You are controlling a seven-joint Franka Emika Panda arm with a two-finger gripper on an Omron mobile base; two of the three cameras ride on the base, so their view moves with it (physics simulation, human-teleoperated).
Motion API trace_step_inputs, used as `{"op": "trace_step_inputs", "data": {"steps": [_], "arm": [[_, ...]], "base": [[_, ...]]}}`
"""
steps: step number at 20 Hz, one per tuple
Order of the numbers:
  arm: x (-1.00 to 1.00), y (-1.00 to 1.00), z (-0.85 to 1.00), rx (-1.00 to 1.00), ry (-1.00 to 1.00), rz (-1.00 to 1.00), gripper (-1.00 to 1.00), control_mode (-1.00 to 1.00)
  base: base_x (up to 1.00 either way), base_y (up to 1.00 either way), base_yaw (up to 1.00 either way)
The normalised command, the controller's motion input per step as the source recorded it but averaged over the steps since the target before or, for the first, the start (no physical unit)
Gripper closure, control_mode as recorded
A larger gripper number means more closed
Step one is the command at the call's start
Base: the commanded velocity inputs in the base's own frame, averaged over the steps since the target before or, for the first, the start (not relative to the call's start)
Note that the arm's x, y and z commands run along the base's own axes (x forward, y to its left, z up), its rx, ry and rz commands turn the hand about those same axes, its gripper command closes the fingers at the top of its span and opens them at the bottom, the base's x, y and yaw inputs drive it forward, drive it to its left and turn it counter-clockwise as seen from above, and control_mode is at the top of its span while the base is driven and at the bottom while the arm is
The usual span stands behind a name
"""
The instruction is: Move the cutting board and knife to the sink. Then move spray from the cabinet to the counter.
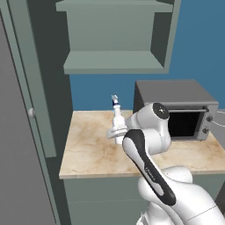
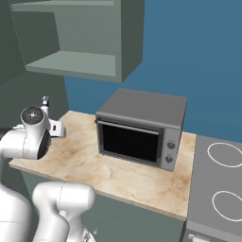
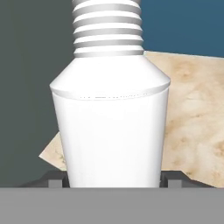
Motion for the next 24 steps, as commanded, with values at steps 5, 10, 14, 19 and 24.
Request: {"op": "trace_step_inputs", "data": {"steps": [5,10,14,19,24], "arm": [[0.0,-0.07,-0.39,0.0,0.0,0.11,1.0,-1.0],[0.04,0.0,-0.37,0.0,-0.03,0.22,1.0,-1.0],[0.05,0.0,-0.36,0.0,-0.1,0.26,1.0,-1.0],[0.05,0.1,-0.38,0.0,-0.15,0.23,1.0,-1.0],[0.12,0.07,-0.32,0.06,-0.06,0.18,1.0,-1.0]], "base": [[0.0,0.0,0.0],[0.0,0.0,0.0],[0.0,0.0,0.0],[0.0,0.0,0.0],[0.0,0.0,0.0]]}}
